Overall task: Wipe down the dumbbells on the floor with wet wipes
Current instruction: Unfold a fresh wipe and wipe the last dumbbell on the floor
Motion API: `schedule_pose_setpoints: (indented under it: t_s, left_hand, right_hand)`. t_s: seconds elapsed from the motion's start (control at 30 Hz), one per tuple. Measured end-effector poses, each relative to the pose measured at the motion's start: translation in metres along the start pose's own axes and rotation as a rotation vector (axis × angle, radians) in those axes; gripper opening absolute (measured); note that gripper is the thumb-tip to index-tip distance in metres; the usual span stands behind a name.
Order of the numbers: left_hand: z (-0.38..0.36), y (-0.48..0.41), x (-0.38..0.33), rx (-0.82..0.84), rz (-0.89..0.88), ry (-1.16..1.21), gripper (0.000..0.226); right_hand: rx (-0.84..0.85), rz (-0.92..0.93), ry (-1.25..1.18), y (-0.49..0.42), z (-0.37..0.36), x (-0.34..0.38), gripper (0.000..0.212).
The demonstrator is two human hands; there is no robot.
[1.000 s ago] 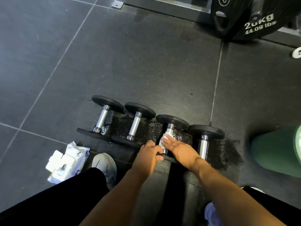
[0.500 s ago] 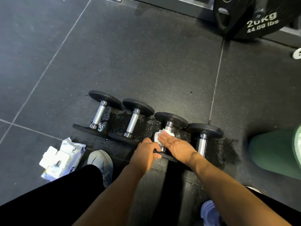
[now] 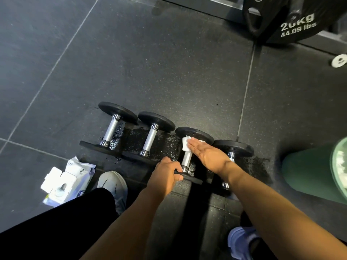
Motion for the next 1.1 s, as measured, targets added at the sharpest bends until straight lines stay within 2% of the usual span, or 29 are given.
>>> schedule_pose_setpoints:
  t_s: [0.07, 0.13, 0.17, 0.2, 0.4, 0.53, 0.6, 0.7, 0.77, 0.9, 0.93, 1.0, 1.1]
  left_hand:
    - [0.000, 0.000, 0.001, 0.003, 0.018, 0.031, 0.024]
    - [0.001, 0.001, -0.001, 0.015, 0.009, 0.030, 0.022]
    - [0.002, 0.001, -0.001, 0.017, 0.004, 0.026, 0.022]
    - [0.002, 0.001, -0.001, 0.019, -0.007, 0.014, 0.021]
    - [0.005, -0.001, -0.002, 0.022, -0.044, -0.065, 0.017]
    - [0.006, 0.000, -0.003, 0.014, -0.019, -0.055, 0.018]
    - [0.006, 0.001, -0.004, 0.023, -0.001, -0.049, 0.019]
    - [0.007, 0.001, -0.005, 0.029, 0.003, -0.041, 0.020]
    - [0.008, 0.000, -0.005, 0.027, 0.005, -0.036, 0.021]
    - [0.006, 0.000, -0.004, 0.035, 0.014, -0.032, 0.022]
    - [0.006, -0.001, -0.004, 0.037, 0.015, -0.035, 0.022]
    - [0.006, -0.001, -0.003, 0.033, 0.015, -0.035, 0.024]
    - [0.006, -0.001, -0.002, 0.033, 0.018, -0.034, 0.024]
  right_hand:
    - [0.004, -0.100, -0.124, -0.003, 0.002, -0.005, 0.075]
    - [-0.019, -0.114, -0.157, 0.008, -0.003, 0.000, 0.093]
    - [0.022, -0.124, -0.149, 0.015, -0.011, 0.004, 0.099]
    - [0.032, -0.107, -0.163, 0.023, -0.017, 0.008, 0.099]
    - [0.219, -0.170, -0.392, 0.035, -0.017, 0.011, 0.057]
    - [0.274, -0.154, -0.304, 0.032, -0.020, 0.007, 0.062]
    - [0.323, -0.152, -0.179, 0.032, -0.025, -0.002, 0.066]
    - [0.377, -0.134, -0.067, 0.038, -0.030, -0.009, 0.058]
    - [0.293, -0.199, -0.162, 0.037, -0.020, -0.009, 0.055]
    - [-0.218, -0.203, -0.300, 0.023, 0.022, 0.002, 0.045]
    - [-0.280, -0.173, -0.307, 0.021, 0.025, 0.008, 0.047]
    - [-0.177, -0.039, -0.215, 0.015, 0.013, 0.028, 0.052]
    - [0.012, 0.142, -0.043, 0.015, -0.007, 0.046, 0.040]
Point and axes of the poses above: each hand's wrist, its own y-axis away from the middle knuckle, its own z-axis out of the back of the hand, x = y × z, the point moved 7 cm from there along -y, towards the middle knuckle, and after that the axes turned 15 degrees about -z, right-handed, at the moved point
